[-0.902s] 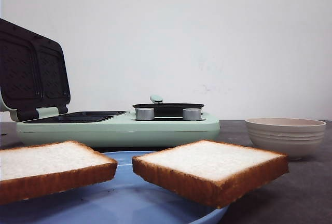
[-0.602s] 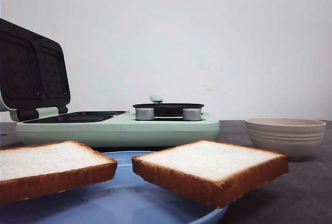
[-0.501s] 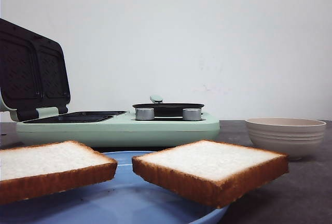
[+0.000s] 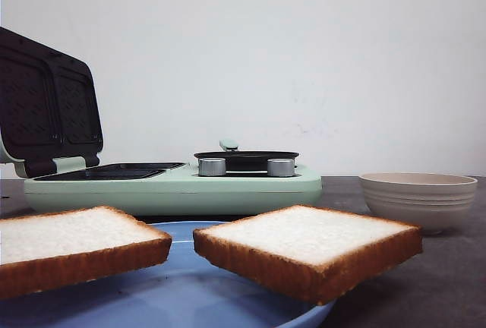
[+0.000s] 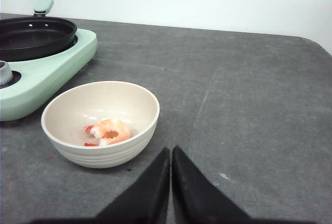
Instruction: Make breakfast with bread and shrimp
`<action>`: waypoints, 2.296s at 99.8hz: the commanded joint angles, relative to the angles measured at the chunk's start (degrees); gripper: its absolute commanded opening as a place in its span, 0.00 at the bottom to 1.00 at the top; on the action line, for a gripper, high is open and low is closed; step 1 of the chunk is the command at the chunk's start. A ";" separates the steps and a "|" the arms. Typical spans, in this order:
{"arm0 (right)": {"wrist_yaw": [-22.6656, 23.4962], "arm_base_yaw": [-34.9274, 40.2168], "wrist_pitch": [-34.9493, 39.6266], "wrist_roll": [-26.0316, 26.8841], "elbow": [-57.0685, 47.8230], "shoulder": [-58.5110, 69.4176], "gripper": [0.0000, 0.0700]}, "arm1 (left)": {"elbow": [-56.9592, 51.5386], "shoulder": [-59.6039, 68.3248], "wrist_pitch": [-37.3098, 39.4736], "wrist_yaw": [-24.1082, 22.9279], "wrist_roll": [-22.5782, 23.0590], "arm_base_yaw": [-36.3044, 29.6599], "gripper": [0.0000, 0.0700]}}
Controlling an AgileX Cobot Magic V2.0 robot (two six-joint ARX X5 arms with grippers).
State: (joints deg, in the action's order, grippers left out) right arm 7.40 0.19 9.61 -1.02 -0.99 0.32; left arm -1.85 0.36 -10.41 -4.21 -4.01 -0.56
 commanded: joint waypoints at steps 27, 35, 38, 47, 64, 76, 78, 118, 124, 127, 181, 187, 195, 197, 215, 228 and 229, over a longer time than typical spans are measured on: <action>-6.34 0.07 -0.63 -5.86 0.28 -0.11 0.00 | 1.05 -0.17 -0.22 -0.04 -0.31 0.00 0.02; -5.81 0.07 -1.77 -4.63 0.28 -0.11 0.00 | 1.03 -0.15 -0.20 -2.03 4.17 0.13 0.02; -5.22 0.09 -2.62 -3.67 0.28 -0.11 0.00 | 1.01 -0.17 -0.20 -3.28 6.03 0.17 0.02; -2.43 0.07 -5.64 0.11 0.28 -0.11 0.00 | 0.94 -0.17 -0.20 -5.25 10.08 0.17 0.02; -0.79 0.07 -10.75 5.33 0.28 -0.11 0.00 | 0.94 -0.17 -0.17 -5.66 11.93 0.17 0.02; -0.76 0.07 -14.75 11.10 0.26 -0.11 0.00 | 0.94 -0.17 0.24 -5.44 10.78 0.17 0.02; -0.76 0.07 -15.34 12.02 0.26 -0.11 0.00 | 0.94 -0.17 0.39 -4.98 9.18 0.17 0.02; -0.74 -0.09 -19.19 41.59 -0.66 -0.07 0.00 | -0.70 -0.17 9.55 1.92 -27.61 0.17 0.02; -0.66 -0.09 -18.32 41.68 -2.36 -0.04 0.00 | -1.49 -0.17 12.94 4.57 -27.56 0.17 0.02; -0.55 -0.09 -17.55 41.11 -3.58 0.00 0.00 | -2.21 -0.15 13.53 5.77 -27.52 0.17 0.02; 3.02 0.09 -7.37 16.63 -34.75 23.30 0.00 | -42.23 30.21 -3.63 11.17 -8.28 -3.72 0.06; 4.59 0.09 -7.34 16.65 -35.43 23.54 0.06 | -43.25 30.58 -3.69 11.17 -7.17 -4.33 0.17; 6.23 0.09 -6.86 16.72 -35.45 23.50 0.38 | -43.30 30.56 -4.61 11.19 -7.34 -4.85 0.38; 6.45 0.09 -6.60 16.83 -35.45 23.50 0.48 | -43.30 30.56 -5.22 11.19 -7.56 -4.96 0.43; 7.85 0.13 -1.57 17.27 -35.45 23.50 0.80 | -43.30 31.69 -15.72 11.34 -11.39 -5.25 0.60; 7.85 0.15 0.79 17.29 -35.45 23.52 0.80 | -43.30 35.74 -24.96 14.91 -14.80 -5.25 0.63; 7.82 0.17 0.87 17.29 -35.45 23.52 0.80 | -43.30 35.95 -25.29 15.15 -14.82 -5.25 0.63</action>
State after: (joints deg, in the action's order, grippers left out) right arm 15.03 0.23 10.48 16.47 -35.86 23.66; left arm -44.75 34.24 -32.69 8.71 -16.38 -5.72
